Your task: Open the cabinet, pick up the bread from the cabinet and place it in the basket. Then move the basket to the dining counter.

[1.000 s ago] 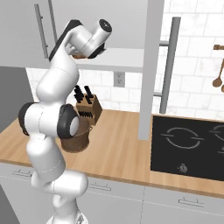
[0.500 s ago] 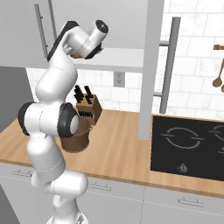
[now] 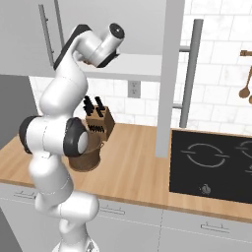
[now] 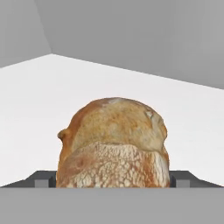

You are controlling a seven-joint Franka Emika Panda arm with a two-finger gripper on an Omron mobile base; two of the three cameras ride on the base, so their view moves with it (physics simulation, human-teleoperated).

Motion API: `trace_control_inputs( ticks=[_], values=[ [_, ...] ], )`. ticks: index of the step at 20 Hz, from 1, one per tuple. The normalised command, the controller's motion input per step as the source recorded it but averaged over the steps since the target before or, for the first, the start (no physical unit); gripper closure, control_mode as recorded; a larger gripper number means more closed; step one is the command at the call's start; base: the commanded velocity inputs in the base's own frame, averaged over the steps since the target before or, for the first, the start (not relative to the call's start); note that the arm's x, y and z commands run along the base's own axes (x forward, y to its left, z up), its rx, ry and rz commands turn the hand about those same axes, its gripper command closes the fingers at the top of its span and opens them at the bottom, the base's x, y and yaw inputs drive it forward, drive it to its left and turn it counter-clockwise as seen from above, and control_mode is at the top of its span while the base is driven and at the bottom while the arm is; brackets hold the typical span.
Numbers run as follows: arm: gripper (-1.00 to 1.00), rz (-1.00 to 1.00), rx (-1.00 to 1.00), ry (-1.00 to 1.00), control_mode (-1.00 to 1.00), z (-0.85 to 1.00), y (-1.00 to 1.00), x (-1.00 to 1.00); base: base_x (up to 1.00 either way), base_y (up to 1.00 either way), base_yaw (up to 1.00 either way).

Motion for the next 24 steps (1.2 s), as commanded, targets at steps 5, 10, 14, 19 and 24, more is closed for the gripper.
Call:
trace_control_inputs(
  ticks=[5,10,14,19,24],
  values=[
    [1.00,-0.11,0.09,-0.04,-1.00,0.05,-0.37,-0.36,0.00,0.00,0.00],
    [1.00,-0.18,0.07,0.00,-1.00,0.16,-0.46,-0.97,0.00,0.00,0.00],
    [1.00,-0.19,0.04,0.06,-1.00,0.24,-0.21,-1.00,0.00,0.00,0.00],
    [1.00,-0.25,0.01,0.09,-1.00,0.20,-0.01,-1.00,0.00,0.00,0.00],
    [1.00,-0.21,0.00,0.18,-1.00,0.28,-0.01,-1.00,0.00,0.00,0.00]
  ],
)
